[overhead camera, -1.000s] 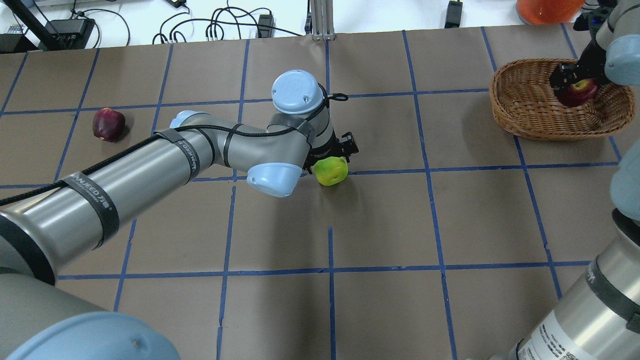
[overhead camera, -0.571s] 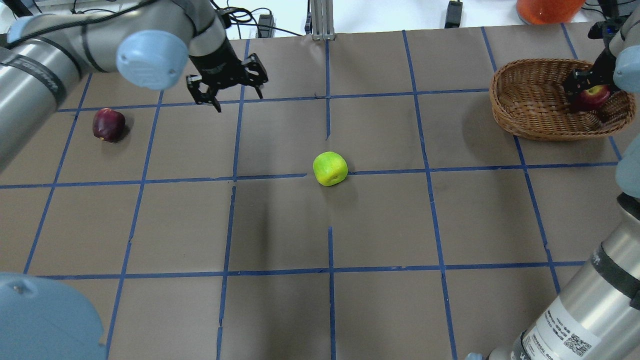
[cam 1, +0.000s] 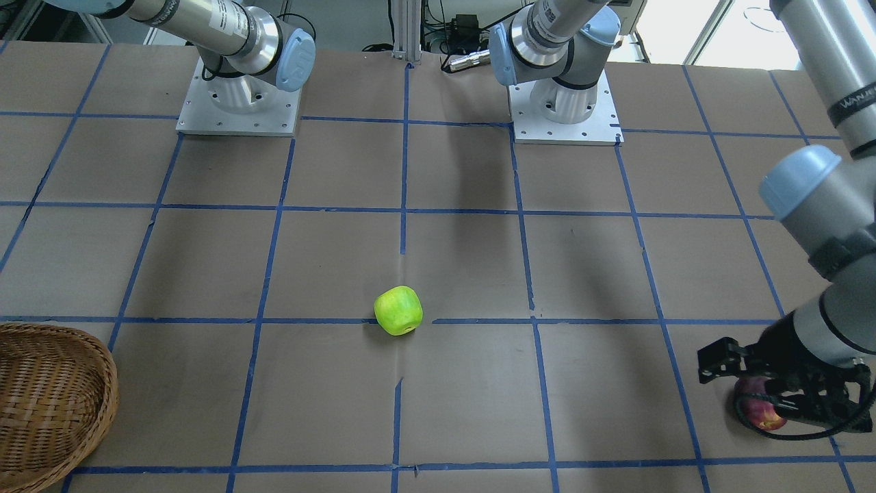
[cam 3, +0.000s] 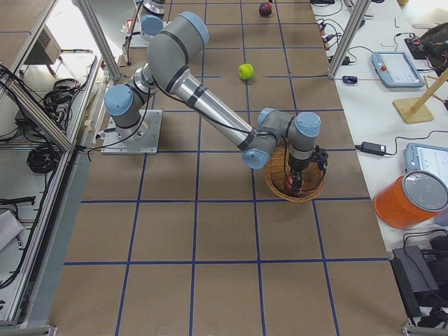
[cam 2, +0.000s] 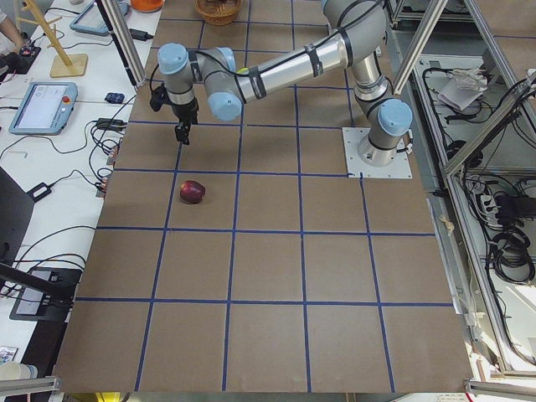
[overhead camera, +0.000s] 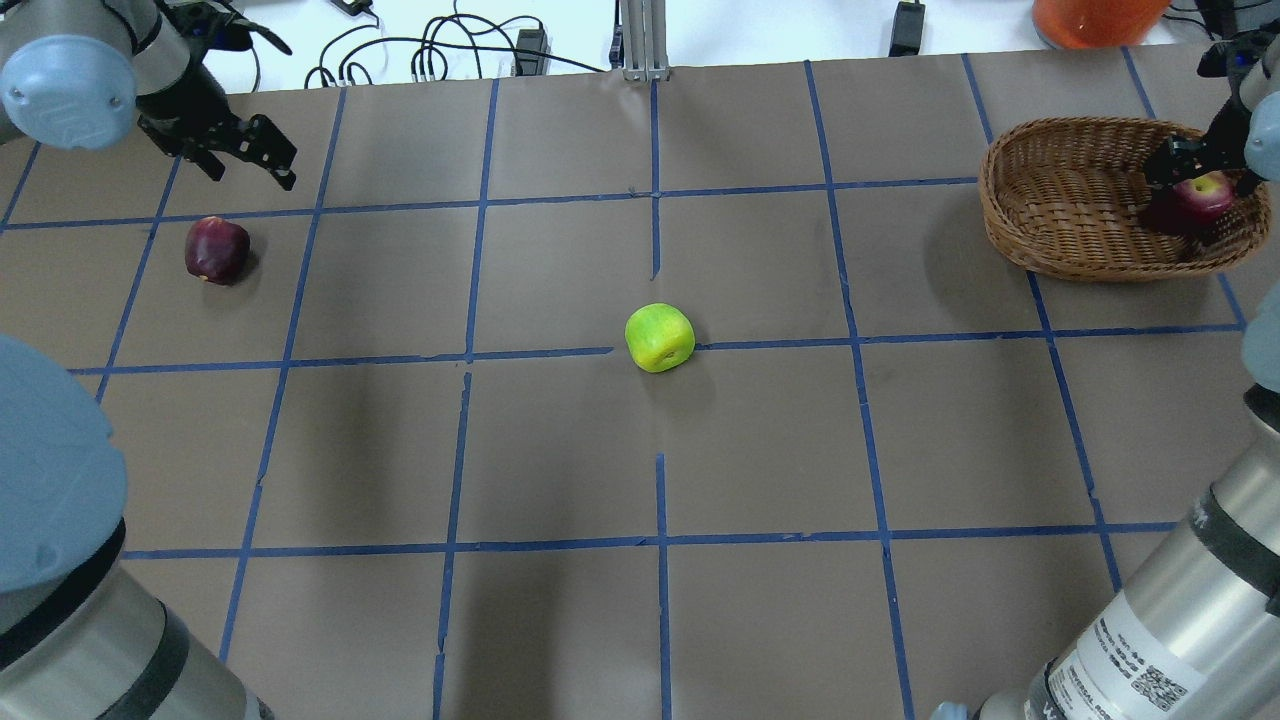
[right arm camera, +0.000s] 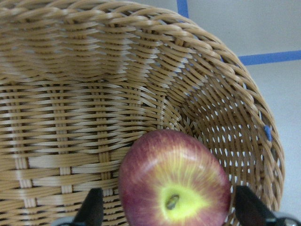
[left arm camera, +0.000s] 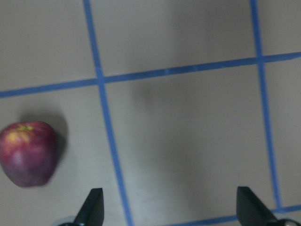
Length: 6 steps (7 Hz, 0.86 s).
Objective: Put all apples into basket
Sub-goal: 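Release the red-yellow apple in the basket while left releases the green apple, then grasp the dark red apple with left while right grasps the green apple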
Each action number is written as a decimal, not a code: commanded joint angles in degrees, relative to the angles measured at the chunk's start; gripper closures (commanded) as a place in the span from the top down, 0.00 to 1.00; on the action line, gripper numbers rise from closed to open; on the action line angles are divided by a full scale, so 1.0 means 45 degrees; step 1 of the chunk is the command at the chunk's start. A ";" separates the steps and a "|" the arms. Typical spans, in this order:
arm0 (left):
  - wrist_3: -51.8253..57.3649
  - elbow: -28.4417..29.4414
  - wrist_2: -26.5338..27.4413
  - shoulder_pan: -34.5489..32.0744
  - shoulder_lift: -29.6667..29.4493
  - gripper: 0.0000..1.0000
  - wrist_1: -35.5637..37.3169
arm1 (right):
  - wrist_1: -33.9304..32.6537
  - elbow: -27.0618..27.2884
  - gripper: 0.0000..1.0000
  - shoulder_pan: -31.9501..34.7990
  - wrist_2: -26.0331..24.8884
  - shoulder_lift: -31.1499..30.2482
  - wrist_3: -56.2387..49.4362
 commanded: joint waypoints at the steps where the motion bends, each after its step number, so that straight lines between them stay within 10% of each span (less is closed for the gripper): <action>1: 0.3075 0.0141 0.0608 0.1049 -0.1220 1.00 0.1067 | 0.2405 -0.0028 1.00 0.1239 0.0646 -0.1661 0.0161; 3: 0.3630 -0.0093 0.0650 0.1188 -0.1806 1.00 0.1675 | 0.4914 0.0089 1.00 0.4087 0.0904 -0.2783 0.1268; 6: 0.3630 -0.0093 0.0846 0.1246 -0.2453 1.00 0.2162 | 0.4847 0.0709 1.00 0.8618 0.1413 -0.3099 0.1704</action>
